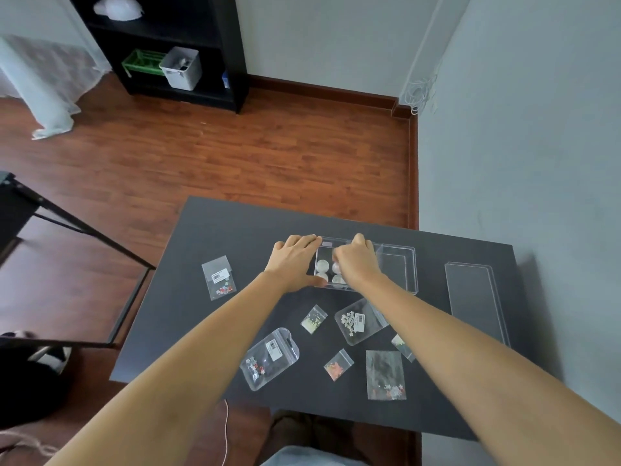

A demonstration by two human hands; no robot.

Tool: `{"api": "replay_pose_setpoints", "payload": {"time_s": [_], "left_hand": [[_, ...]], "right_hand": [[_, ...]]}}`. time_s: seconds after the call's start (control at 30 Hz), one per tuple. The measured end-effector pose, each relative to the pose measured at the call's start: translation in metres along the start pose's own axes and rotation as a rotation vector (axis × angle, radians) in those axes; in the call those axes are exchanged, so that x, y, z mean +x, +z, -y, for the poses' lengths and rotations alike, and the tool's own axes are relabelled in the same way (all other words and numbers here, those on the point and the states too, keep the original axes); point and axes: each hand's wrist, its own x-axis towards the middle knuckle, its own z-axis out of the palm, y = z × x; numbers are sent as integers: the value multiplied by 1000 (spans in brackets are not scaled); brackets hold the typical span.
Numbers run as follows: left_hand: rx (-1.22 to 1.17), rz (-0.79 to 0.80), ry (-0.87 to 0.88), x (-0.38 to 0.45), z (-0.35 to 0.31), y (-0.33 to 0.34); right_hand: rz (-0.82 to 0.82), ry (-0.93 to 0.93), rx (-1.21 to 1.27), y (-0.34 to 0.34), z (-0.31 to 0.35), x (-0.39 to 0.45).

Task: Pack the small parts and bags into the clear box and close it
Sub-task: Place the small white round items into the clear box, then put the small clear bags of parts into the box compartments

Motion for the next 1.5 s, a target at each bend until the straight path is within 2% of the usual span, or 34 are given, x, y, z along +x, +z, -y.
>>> {"api": "replay_pose_setpoints", "payload": {"time_s": [0.33,0.43,0.57,0.67,0.73,0.8,0.9,1.0,1.37,1.5], "left_hand": [[16,-11,-28,1,-3,1],[13,-4,-42,0,-5,0],[-73,1,-82,-7,-10,0],[-237,-99,-117,-23,-19,10],[-311,-198,-164,-37,-24,22],[-337,-233,-226,-50,-26,37],[-312,-120,-273,-64,-32,56],[-281,-29,-288,-69,-42,67],[-325,95,-297,-63,-49,69],[-339,33,-208,-72,-47,65]], "right_hand": [[40,20,-6,8,1,-1],[-38,-17,168,8,-8,-13],[-240,-69,372,-1,-30,-41],[-311,-24,465,-1,-53,-76],[-293,50,499,9,-70,-103],[-235,162,507,25,-84,-130],[-78,329,488,50,-95,-161],[29,402,467,70,-93,-180],[44,457,591,82,-92,-182],[37,456,634,80,-97,-180]]}}
